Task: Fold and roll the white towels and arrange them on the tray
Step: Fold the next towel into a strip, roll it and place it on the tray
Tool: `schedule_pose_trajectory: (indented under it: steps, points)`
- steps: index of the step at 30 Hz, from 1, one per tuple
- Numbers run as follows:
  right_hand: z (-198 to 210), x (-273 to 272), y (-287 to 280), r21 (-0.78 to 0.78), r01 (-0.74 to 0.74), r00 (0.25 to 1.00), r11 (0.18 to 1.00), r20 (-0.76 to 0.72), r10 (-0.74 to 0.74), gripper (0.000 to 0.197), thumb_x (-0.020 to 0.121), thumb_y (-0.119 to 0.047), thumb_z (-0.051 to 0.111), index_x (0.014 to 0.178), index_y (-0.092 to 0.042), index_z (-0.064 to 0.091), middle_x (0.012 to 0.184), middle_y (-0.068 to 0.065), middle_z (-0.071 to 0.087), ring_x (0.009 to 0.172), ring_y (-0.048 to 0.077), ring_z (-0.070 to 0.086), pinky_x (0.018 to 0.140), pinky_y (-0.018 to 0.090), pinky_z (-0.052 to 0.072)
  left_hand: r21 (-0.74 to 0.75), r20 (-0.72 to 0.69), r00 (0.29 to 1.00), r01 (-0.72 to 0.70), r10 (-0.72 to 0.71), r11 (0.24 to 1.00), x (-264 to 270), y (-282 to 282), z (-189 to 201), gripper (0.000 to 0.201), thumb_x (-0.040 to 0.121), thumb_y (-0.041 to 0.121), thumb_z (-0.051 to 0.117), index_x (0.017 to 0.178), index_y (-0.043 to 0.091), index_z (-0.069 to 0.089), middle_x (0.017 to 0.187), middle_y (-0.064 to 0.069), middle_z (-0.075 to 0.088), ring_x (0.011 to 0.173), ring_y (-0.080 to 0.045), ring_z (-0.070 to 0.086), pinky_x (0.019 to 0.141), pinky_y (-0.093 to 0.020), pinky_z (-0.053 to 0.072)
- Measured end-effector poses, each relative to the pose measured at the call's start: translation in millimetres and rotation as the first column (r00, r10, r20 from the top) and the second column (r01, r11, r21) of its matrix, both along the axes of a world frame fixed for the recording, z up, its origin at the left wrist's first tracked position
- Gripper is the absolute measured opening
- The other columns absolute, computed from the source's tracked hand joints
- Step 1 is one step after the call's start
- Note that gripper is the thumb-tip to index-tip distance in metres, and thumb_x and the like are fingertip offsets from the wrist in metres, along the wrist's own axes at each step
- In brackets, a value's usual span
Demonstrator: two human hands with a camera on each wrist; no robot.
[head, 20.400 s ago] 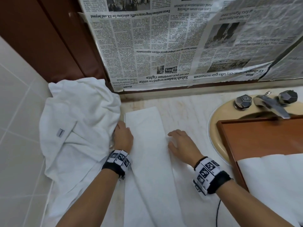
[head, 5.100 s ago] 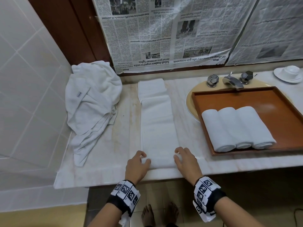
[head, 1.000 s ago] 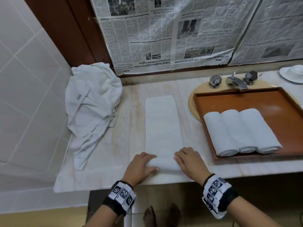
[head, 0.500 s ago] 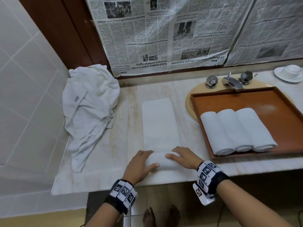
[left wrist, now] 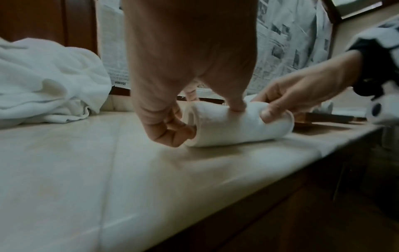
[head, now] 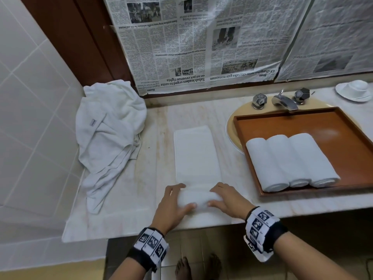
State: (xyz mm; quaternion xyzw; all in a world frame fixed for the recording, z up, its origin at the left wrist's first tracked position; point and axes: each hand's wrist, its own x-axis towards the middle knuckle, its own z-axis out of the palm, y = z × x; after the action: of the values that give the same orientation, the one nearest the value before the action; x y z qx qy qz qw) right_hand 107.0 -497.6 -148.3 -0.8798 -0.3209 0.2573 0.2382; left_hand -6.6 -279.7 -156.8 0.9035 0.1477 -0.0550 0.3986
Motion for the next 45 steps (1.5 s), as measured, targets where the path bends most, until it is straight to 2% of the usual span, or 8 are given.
schedule_pose_trajectory:
  steps: [7, 13, 17, 21, 25, 33, 41, 45]
  points:
    - [8, 9, -1, -0.022, 0.066, 0.984, 0.998, -0.164, -0.069, 0.050, 0.094, -0.053, 0.055, 0.127, -0.016, 0.058, 0.127, 0.001, 0.054, 0.120, 0.019, 0.050, 0.100, 0.026, 0.036, -0.060, -0.062, 0.992, 0.107, -0.111, 0.992, 9, 17, 2, 0.046, 0.077, 0.059, 0.076, 0.116, 0.046, 0.055, 0.113, 0.012, 0.055, 0.099, -0.007, 0.056, 0.086, -0.024, 0.045]
    - [-2, -12, -3, -0.026, 0.023, 0.964, 0.999, 0.265, -0.016, 0.071, 0.093, -0.057, 0.053, 0.149, -0.017, 0.034, 0.148, 0.000, 0.033, 0.134, 0.021, 0.033, 0.106, 0.035, 0.039, -0.195, -0.148, 0.988, -0.075, 0.047, 0.978, 30, 24, 14, 0.037, 0.086, 0.061, 0.065, 0.113, 0.036, 0.064, 0.103, 0.009, 0.067, 0.090, -0.006, 0.062, 0.076, -0.017, 0.047]
    - [0, 2, 0, 0.058, 0.086, 0.996, 0.995, 0.016, -0.088, 0.060, 0.088, -0.055, 0.063, 0.136, -0.022, 0.050, 0.129, -0.003, 0.049, 0.117, 0.016, 0.043, 0.102, 0.034, 0.039, -0.095, -0.124, 0.977, -0.184, 0.172, 0.978, 28, 9, 15, 0.047, 0.089, 0.065, 0.056, 0.119, 0.029, 0.054, 0.081, 0.003, 0.057, 0.074, -0.012, 0.055, 0.065, -0.024, 0.041]
    - [15, 16, 6, 0.003, 0.045, 0.990, 0.999, -0.136, -0.044, 0.048, 0.086, -0.050, 0.068, 0.119, -0.017, 0.062, 0.114, 0.001, 0.054, 0.107, 0.019, 0.051, 0.092, 0.030, 0.039, -0.034, 0.077, 0.995, -0.055, 0.058, 0.998, 12, 1, 7, 0.057, 0.084, 0.065, 0.063, 0.130, 0.035, 0.047, 0.124, 0.013, 0.042, 0.105, -0.004, 0.052, 0.081, -0.014, 0.040]
    - [21, 21, 6, -0.057, 0.031, 0.969, 0.998, -0.241, -0.044, 0.051, 0.093, -0.053, 0.058, 0.113, -0.007, 0.062, 0.114, 0.006, 0.059, 0.105, 0.023, 0.055, 0.096, 0.036, 0.043, 0.051, 0.064, 0.994, 0.081, -0.084, 0.995, 6, 8, 1, 0.057, 0.078, 0.066, 0.069, 0.127, 0.042, 0.052, 0.126, 0.017, 0.042, 0.108, -0.003, 0.051, 0.084, -0.012, 0.041]
    - [0, -6, 5, -0.118, -0.004, 0.961, 0.993, 0.275, 0.037, 0.079, 0.086, -0.069, 0.023, 0.147, -0.021, 0.036, 0.140, -0.003, 0.040, 0.126, 0.019, 0.040, 0.098, 0.037, 0.041, -0.132, -0.109, 0.992, -0.084, 0.070, 0.988, 34, 23, 9, 0.047, 0.081, 0.062, 0.070, 0.117, 0.034, 0.065, 0.111, 0.010, 0.066, 0.097, -0.005, 0.061, 0.080, -0.016, 0.046]
    - [5, 28, 10, -0.032, 0.067, 0.982, 0.997, -0.175, -0.072, 0.056, 0.079, -0.067, 0.066, 0.118, -0.027, 0.060, 0.117, -0.004, 0.059, 0.111, 0.017, 0.052, 0.097, 0.035, 0.041, 0.033, 0.017, 0.999, 0.045, -0.046, 0.998, 17, 8, -2, 0.068, 0.080, 0.070, 0.064, 0.139, 0.043, 0.045, 0.138, 0.012, 0.037, 0.124, -0.011, 0.038, 0.101, -0.029, 0.038]
    - [14, 32, 11, -0.101, 0.021, 0.965, 0.995, -0.257, -0.046, 0.043, 0.088, -0.064, 0.057, 0.112, -0.028, 0.059, 0.117, -0.005, 0.063, 0.109, 0.019, 0.056, 0.097, 0.037, 0.042, 0.087, -0.063, 0.992, 0.112, -0.107, 0.990, 12, 12, -3, 0.079, 0.068, 0.077, 0.066, 0.138, 0.048, 0.044, 0.135, 0.017, 0.040, 0.122, -0.008, 0.040, 0.099, -0.036, 0.044]
